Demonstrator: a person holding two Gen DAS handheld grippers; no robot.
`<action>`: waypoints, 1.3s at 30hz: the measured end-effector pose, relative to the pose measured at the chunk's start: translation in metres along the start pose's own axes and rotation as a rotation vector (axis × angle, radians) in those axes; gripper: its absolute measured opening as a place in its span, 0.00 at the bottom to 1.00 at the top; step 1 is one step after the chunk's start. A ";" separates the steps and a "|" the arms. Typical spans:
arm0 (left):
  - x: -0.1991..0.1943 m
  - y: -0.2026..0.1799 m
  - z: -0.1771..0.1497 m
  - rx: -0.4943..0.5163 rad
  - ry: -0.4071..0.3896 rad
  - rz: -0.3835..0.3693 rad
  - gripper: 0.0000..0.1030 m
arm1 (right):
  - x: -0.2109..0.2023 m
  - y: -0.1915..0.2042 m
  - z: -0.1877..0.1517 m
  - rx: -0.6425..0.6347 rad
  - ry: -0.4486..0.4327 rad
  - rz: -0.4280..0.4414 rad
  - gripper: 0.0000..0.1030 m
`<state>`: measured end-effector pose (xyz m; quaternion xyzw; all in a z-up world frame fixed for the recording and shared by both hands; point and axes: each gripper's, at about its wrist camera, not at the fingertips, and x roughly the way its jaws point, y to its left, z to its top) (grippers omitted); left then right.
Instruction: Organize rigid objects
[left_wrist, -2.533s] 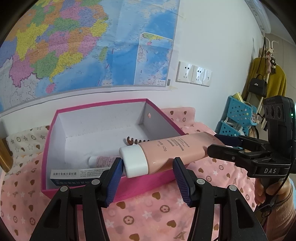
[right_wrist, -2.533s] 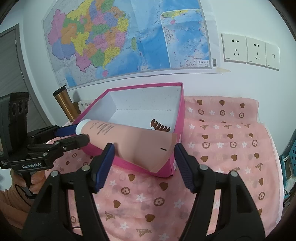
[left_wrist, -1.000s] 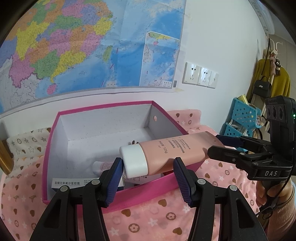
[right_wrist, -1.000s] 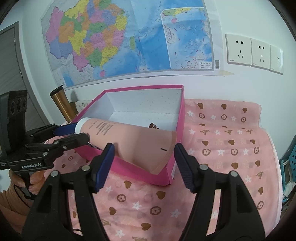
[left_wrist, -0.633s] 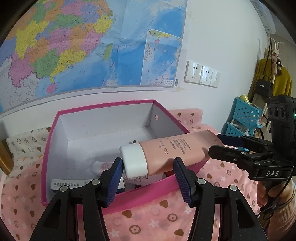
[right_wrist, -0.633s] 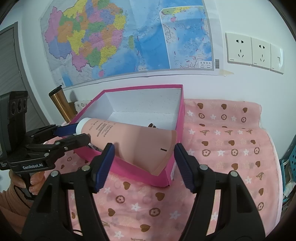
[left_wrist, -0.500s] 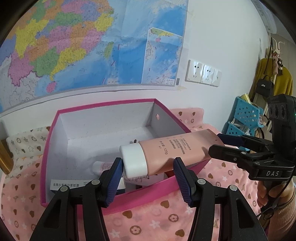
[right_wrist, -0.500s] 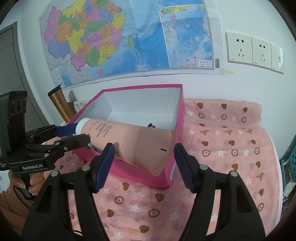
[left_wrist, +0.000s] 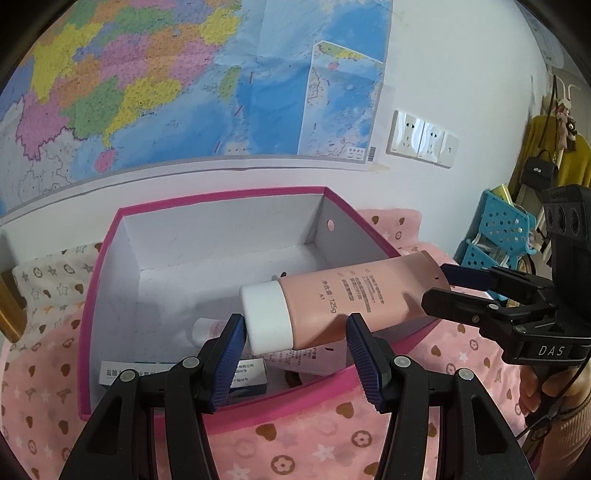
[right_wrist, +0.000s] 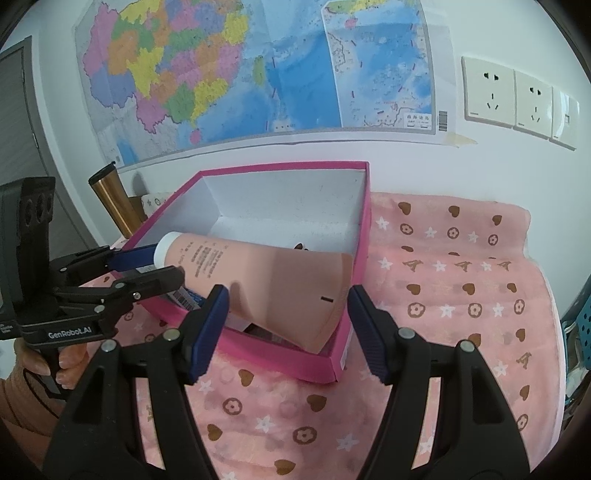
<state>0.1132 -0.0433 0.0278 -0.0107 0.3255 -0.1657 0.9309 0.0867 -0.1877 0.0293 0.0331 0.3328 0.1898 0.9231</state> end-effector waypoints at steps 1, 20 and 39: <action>0.001 0.000 0.000 0.001 0.001 0.003 0.55 | 0.001 0.000 0.000 0.001 0.002 -0.001 0.66; -0.031 -0.006 -0.019 0.033 -0.074 0.033 0.83 | -0.018 0.021 -0.015 -0.024 -0.059 0.022 0.67; -0.068 -0.001 -0.080 -0.029 -0.058 0.178 1.00 | -0.035 0.070 -0.080 -0.037 -0.106 -0.012 0.91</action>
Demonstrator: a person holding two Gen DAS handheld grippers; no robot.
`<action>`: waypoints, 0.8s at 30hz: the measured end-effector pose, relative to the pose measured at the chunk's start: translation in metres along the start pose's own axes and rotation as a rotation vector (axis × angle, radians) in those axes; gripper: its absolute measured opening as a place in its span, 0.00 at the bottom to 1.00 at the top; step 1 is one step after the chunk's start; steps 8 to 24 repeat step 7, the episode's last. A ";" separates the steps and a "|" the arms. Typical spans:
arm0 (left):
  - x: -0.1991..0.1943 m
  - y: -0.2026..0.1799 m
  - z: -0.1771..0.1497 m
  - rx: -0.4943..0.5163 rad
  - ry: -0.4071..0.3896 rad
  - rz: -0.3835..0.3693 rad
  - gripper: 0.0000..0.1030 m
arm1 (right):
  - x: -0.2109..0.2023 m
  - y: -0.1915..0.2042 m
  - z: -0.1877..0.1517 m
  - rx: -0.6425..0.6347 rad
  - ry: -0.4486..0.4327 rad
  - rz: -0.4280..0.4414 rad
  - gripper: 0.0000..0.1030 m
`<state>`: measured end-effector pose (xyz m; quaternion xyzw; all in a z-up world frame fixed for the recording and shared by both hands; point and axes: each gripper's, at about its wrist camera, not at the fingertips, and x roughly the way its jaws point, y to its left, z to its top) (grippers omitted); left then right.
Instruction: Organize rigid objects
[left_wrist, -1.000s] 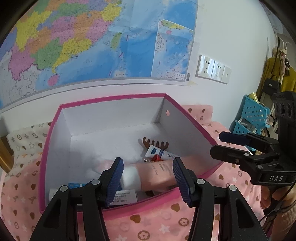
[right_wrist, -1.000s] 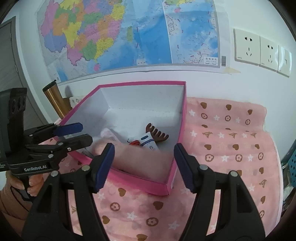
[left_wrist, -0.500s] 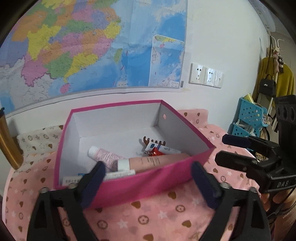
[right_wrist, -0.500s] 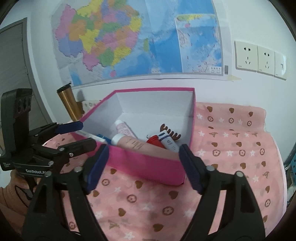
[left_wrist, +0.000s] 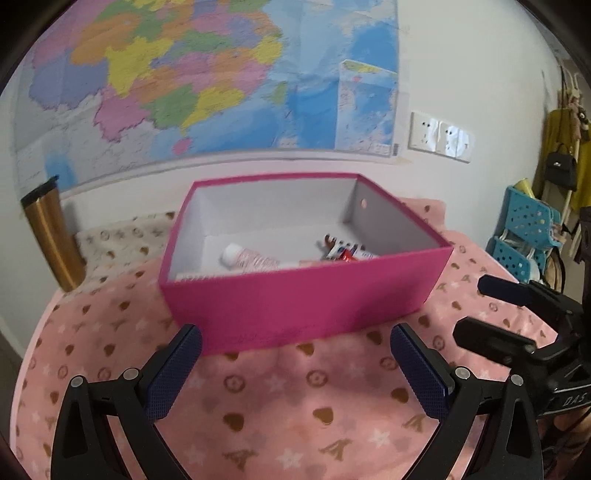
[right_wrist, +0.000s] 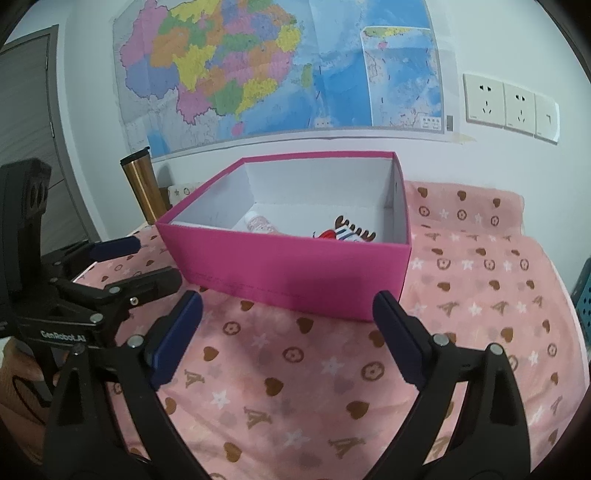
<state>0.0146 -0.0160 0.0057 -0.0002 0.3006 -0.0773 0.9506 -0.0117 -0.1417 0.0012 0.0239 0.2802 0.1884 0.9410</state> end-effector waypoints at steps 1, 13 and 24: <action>0.000 0.001 -0.003 -0.007 0.007 -0.005 1.00 | 0.000 0.001 -0.002 0.002 0.003 0.002 0.91; -0.001 -0.002 -0.022 0.007 0.023 0.007 1.00 | 0.003 0.009 -0.012 -0.005 0.026 -0.002 0.91; -0.001 -0.002 -0.022 0.007 0.023 0.007 1.00 | 0.003 0.009 -0.012 -0.005 0.026 -0.002 0.91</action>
